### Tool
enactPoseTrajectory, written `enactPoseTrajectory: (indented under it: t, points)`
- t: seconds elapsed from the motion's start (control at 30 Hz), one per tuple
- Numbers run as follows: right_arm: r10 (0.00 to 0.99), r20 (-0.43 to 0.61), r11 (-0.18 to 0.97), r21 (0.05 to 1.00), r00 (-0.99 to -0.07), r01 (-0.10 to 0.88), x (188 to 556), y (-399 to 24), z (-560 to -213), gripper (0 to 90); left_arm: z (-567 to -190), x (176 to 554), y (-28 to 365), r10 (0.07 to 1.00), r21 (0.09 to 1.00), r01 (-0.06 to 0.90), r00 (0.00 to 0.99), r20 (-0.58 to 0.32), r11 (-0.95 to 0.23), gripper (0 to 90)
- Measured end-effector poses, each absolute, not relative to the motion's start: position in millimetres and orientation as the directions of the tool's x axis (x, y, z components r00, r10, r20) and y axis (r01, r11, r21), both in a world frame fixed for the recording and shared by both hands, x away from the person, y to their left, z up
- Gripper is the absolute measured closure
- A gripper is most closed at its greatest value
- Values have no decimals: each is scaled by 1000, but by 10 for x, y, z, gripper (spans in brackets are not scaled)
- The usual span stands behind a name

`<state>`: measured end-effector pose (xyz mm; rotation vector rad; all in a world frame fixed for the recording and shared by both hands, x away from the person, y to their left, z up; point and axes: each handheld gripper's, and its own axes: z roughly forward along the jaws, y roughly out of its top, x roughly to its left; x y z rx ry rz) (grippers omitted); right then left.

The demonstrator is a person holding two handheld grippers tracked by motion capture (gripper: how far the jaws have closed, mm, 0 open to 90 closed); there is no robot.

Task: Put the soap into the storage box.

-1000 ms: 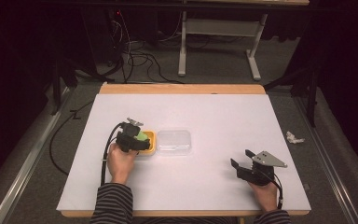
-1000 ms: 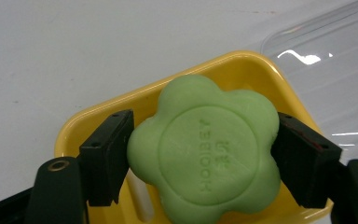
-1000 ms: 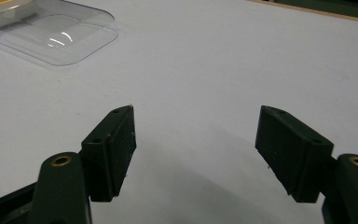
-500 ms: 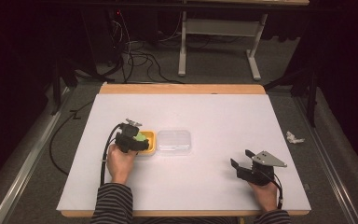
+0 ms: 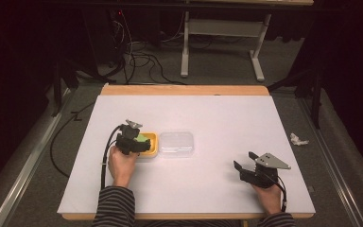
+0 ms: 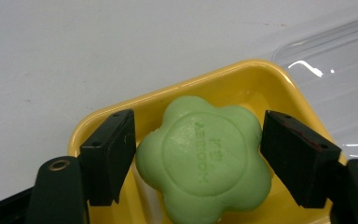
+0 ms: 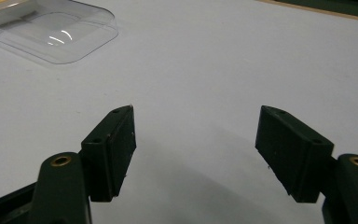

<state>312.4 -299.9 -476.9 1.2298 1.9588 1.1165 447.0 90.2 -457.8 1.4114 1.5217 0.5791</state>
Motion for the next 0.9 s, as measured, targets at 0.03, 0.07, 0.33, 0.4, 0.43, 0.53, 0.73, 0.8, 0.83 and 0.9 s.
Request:
enactPoseTrajectory:
  t: [0.03,0.07,0.33,0.4,0.43,0.53,0.73,0.8,0.83,0.9]
  points:
    - [908,-30,231,870,-419,437,3123,-2998,-4769,292,-4571,4464,908,942,844,489,115,-314,221,272]
    - [908,-28,230,867,-419,441,3121,-2997,-4767,292,-4566,4458,914,943,845,488,117,-311,219,270]
    - [907,-33,234,868,-420,438,3125,-2995,-4769,292,-4510,4411,931,942,858,460,117,-313,228,259]
    - [906,-35,237,867,-421,438,3126,-2996,-4768,292,-4496,4397,928,943,863,451,117,-311,229,252]
    - [906,-35,236,868,-421,436,3127,-2996,-4770,292,-4488,4391,925,941,862,449,115,-317,235,249]
    - [907,-35,236,867,-420,438,3126,-2994,-4769,292,-4460,4363,916,942,871,433,123,-312,232,247]
    - [906,-37,239,867,-422,437,3127,-2995,-4769,292,-4424,4321,897,945,882,419,137,-298,217,246]
    - [906,-38,240,867,-422,436,3128,-2995,-4769,292,-4416,4311,891,946,885,413,139,-294,214,246]
    - [906,-39,240,867,-422,436,3128,-2995,-4769,292,-4408,4302,891,945,887,409,143,-293,213,246]
    - [909,-31,233,865,-417,445,3124,-2990,-4768,292,-4389,4282,893,945,890,404,147,-293,213,246]
